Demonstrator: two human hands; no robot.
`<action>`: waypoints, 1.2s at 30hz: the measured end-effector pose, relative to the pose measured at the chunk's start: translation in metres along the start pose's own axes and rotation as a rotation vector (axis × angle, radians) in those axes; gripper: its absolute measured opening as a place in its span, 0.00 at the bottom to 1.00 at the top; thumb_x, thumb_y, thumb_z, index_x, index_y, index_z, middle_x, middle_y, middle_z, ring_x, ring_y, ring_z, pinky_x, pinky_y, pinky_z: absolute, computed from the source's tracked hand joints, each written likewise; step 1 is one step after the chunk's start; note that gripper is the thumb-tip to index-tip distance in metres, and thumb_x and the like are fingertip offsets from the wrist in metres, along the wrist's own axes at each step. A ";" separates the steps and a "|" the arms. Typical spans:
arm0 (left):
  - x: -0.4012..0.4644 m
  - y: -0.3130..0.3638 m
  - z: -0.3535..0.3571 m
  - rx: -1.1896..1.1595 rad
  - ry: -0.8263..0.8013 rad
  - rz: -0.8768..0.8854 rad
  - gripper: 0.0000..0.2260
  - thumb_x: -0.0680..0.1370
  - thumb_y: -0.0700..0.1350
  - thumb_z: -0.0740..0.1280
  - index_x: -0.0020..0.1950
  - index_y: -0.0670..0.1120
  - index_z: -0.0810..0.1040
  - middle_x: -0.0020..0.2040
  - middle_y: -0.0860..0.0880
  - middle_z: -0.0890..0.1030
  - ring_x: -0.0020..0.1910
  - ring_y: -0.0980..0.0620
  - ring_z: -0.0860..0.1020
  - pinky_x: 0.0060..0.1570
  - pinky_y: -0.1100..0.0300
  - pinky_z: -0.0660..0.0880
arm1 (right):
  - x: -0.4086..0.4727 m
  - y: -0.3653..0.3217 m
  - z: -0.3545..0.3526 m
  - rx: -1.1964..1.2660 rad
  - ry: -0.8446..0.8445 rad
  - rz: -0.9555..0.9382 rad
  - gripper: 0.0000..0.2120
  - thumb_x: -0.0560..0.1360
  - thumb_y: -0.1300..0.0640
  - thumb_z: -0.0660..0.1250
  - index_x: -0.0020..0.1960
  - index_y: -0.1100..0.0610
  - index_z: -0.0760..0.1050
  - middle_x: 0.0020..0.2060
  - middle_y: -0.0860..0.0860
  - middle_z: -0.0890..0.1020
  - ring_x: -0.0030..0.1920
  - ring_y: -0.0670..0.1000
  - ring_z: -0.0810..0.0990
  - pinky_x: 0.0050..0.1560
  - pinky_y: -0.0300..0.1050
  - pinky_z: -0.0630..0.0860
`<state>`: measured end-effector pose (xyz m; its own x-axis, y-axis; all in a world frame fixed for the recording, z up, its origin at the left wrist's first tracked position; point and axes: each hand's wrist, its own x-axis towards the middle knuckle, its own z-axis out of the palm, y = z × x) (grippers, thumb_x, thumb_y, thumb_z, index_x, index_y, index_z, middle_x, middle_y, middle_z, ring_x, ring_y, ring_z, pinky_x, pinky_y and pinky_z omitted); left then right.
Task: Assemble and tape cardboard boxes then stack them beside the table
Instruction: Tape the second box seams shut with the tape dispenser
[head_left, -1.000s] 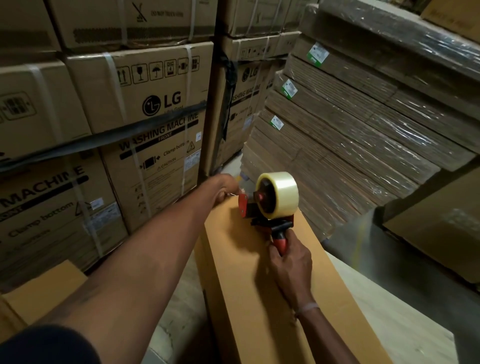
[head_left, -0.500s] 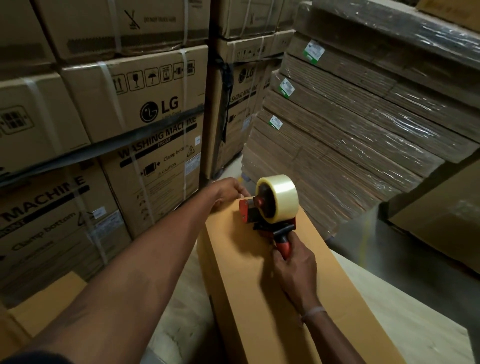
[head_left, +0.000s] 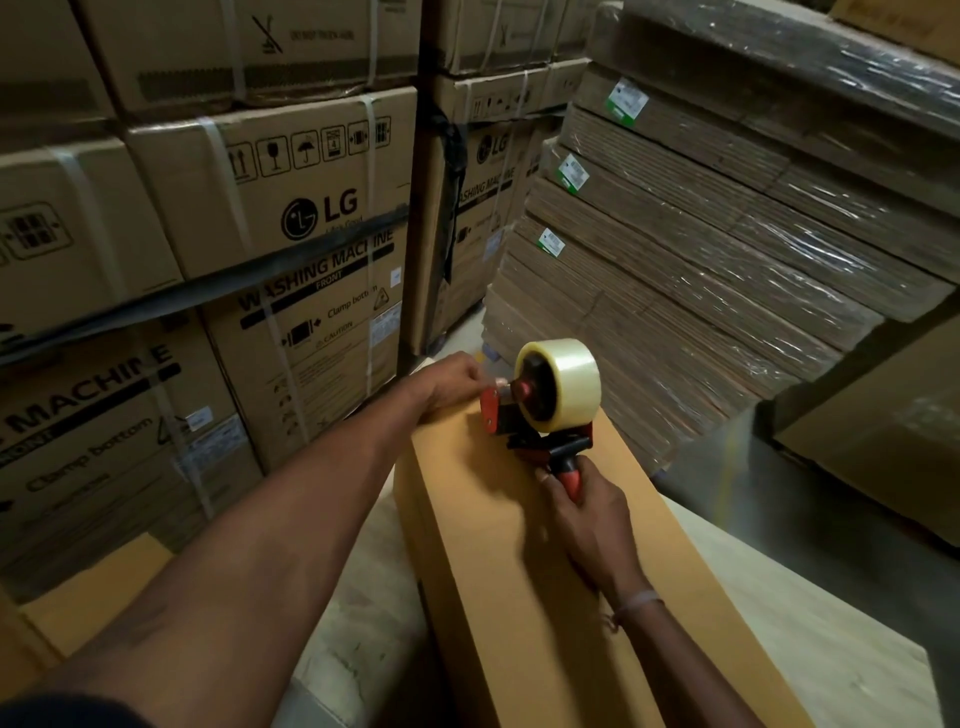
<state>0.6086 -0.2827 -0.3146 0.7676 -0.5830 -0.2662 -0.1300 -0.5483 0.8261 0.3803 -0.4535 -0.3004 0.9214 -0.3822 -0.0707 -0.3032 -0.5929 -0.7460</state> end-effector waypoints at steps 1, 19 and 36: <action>0.000 0.000 0.001 0.014 0.014 0.024 0.21 0.81 0.59 0.67 0.56 0.42 0.86 0.58 0.41 0.84 0.60 0.40 0.81 0.65 0.39 0.73 | -0.001 -0.001 -0.001 0.006 -0.006 -0.006 0.12 0.81 0.45 0.69 0.61 0.48 0.77 0.47 0.47 0.84 0.47 0.46 0.81 0.45 0.48 0.80; 0.008 0.004 0.016 0.444 0.145 0.141 0.20 0.84 0.59 0.62 0.48 0.45 0.84 0.41 0.46 0.82 0.39 0.47 0.79 0.39 0.54 0.71 | -0.022 0.006 -0.003 -0.029 -0.022 -0.018 0.15 0.81 0.51 0.70 0.67 0.46 0.75 0.51 0.46 0.83 0.49 0.49 0.82 0.51 0.53 0.81; 0.020 0.010 0.001 0.389 0.177 -0.006 0.23 0.82 0.65 0.62 0.64 0.49 0.83 0.58 0.46 0.83 0.57 0.45 0.80 0.61 0.47 0.77 | -0.037 0.023 -0.023 -0.061 -0.061 -0.051 0.14 0.81 0.51 0.69 0.66 0.44 0.75 0.50 0.40 0.81 0.48 0.38 0.78 0.42 0.35 0.72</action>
<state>0.6219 -0.3008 -0.3122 0.8605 -0.4858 -0.1532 -0.3262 -0.7566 0.5667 0.3337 -0.4698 -0.2996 0.9483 -0.3082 -0.0754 -0.2686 -0.6531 -0.7080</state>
